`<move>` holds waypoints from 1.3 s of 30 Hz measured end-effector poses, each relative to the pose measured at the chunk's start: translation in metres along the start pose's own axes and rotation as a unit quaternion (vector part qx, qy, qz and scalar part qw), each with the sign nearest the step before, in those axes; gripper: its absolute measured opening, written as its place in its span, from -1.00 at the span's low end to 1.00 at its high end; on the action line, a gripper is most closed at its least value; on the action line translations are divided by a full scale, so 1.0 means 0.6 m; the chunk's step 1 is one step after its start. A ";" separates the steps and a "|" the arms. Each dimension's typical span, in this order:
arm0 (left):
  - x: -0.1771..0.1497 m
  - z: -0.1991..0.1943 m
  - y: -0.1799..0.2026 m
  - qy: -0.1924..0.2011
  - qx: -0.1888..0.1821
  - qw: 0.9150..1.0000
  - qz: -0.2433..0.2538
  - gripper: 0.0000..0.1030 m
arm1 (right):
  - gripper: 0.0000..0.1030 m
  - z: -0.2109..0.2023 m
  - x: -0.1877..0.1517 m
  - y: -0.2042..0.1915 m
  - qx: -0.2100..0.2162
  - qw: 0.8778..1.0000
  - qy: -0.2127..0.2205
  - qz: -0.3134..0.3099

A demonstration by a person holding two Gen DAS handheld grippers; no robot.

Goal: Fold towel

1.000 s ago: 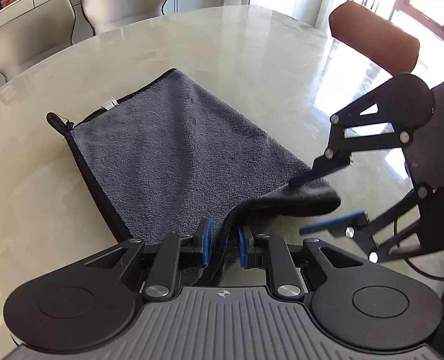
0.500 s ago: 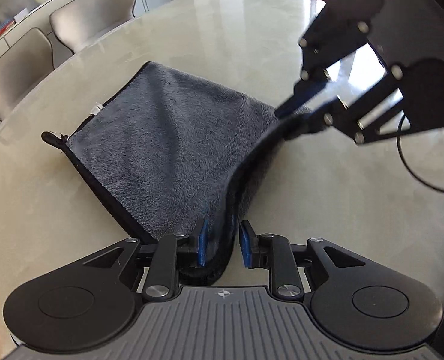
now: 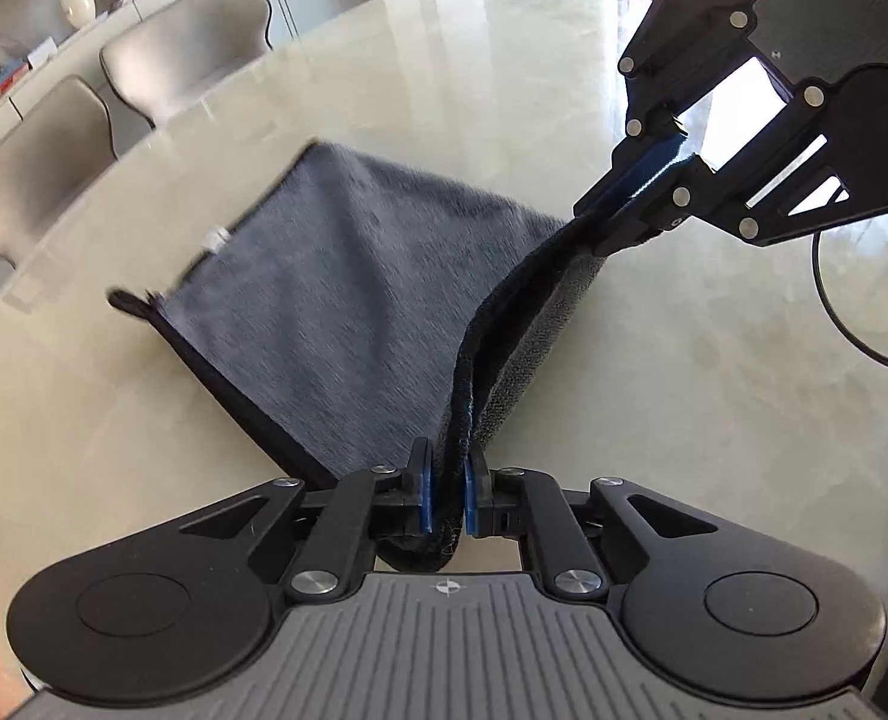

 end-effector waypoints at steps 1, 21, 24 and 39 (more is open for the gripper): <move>0.006 -0.002 -0.005 0.003 0.001 1.000 0.001 -0.83 | -0.84 -0.004 0.008 0.009 -0.005 1.000 0.005 -0.004; 0.105 0.137 -0.202 -0.018 0.041 0.998 -0.051 -0.78 | -0.84 0.153 0.097 0.223 -0.012 0.999 -0.015 -0.028; 0.107 0.156 -0.216 -0.027 0.038 0.997 -0.057 -0.76 | -0.84 0.178 0.093 0.239 -0.006 1.000 -0.022 -0.015; 0.088 0.136 -0.269 -0.001 0.104 0.983 -0.152 -0.07 | -0.39 0.183 0.083 0.284 -0.039 0.997 0.026 0.058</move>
Point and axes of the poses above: each gripper's, at about its wrist camera, not at the fingertips, and z roughly the way its jaws point, y to its right, x to its top, the point moved 7 cm from there along z, roughly the way its jaws point, and after that the axes turned 9 degrees about y, right-handed, at the moved point
